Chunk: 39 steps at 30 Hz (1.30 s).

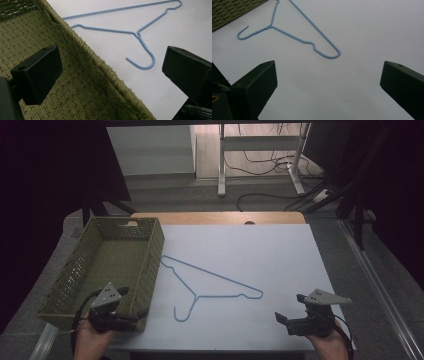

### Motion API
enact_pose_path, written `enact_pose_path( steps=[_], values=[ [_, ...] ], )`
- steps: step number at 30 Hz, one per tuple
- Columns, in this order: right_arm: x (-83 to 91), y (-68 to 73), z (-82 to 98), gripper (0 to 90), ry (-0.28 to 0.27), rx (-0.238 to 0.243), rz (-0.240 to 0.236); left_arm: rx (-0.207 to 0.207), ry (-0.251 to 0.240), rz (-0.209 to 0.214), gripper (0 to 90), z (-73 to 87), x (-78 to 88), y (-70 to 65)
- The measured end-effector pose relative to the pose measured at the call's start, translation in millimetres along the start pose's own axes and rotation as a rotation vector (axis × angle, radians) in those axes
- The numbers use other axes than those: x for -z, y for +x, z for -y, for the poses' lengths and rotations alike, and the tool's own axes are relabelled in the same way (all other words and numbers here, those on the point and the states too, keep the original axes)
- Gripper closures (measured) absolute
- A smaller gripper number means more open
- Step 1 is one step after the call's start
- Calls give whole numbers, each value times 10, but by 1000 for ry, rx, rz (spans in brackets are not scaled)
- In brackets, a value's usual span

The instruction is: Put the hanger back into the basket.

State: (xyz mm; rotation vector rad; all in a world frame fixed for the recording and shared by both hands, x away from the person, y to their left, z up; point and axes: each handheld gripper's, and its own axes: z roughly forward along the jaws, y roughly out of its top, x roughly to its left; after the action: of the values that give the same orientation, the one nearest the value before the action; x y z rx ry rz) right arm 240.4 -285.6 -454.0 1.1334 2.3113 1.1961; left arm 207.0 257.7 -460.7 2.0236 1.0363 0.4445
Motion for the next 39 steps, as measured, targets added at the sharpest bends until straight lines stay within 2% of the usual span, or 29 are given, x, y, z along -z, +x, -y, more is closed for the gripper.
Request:
enact_pose_path(
  steps=[8,17,24,30,34,37,39],
  values=[
    [-26,6,7,0,8,-7,-7,9,-19,19,30,13,-16,10],
    [-85,60,-8,0,50,22,-8,20,-48,37,41,19,-1,15],
    [-76,75,-54,0,37,24,-10,19,-65,34,40,2,22,10],
    [-96,108,-153,0,37,31,-39,9,-83,40,41,-95,85,-49],
    [-95,133,-238,2,35,44,-68,3,-90,71,42,-174,97,-116],
    [-101,149,-290,5,46,75,-72,2,-88,99,43,-241,88,-181],
    [-108,158,-321,6,44,74,-78,8,-73,129,60,-293,75,-220]
  ],
)
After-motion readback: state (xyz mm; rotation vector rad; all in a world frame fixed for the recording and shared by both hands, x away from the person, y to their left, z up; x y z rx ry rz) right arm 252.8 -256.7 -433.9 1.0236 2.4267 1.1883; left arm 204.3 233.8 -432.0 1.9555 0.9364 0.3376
